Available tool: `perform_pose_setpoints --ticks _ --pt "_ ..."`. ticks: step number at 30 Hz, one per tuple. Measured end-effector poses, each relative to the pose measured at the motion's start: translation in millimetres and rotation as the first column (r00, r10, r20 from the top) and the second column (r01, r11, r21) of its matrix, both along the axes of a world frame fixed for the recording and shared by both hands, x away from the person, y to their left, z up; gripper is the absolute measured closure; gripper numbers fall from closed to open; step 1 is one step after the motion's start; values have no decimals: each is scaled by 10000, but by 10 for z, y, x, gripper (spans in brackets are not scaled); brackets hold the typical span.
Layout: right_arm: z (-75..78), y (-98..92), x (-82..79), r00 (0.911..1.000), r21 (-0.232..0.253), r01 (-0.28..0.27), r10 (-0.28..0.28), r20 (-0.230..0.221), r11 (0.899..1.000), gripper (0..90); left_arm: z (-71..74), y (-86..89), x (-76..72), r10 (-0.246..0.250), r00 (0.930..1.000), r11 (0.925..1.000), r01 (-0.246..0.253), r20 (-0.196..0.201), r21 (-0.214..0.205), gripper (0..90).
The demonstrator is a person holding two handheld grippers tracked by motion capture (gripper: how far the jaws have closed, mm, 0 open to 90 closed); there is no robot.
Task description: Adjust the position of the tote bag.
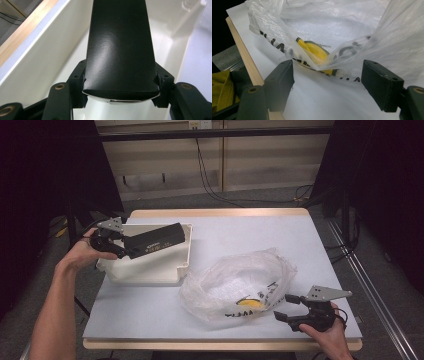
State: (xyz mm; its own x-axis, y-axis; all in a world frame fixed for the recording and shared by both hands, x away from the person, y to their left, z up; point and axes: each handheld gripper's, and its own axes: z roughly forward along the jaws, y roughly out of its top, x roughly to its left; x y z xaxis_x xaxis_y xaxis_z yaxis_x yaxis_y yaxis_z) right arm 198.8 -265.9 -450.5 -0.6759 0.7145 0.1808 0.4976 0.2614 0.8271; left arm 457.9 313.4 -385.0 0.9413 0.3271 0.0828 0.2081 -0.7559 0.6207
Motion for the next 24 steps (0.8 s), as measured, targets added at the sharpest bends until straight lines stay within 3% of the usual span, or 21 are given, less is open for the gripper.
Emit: perform_pose_setpoints --ticks 9,24 --pt "0 10 -3 10000 -17 -17 17 -31 10000 254 -115 -20 23 -48 9997 10000 48 -236 0 429" --pt "-17 2 4 9999 -10 -40 40 -113 10000 250 -305 -133 206 8 9974 9999 2 -714 144 429"
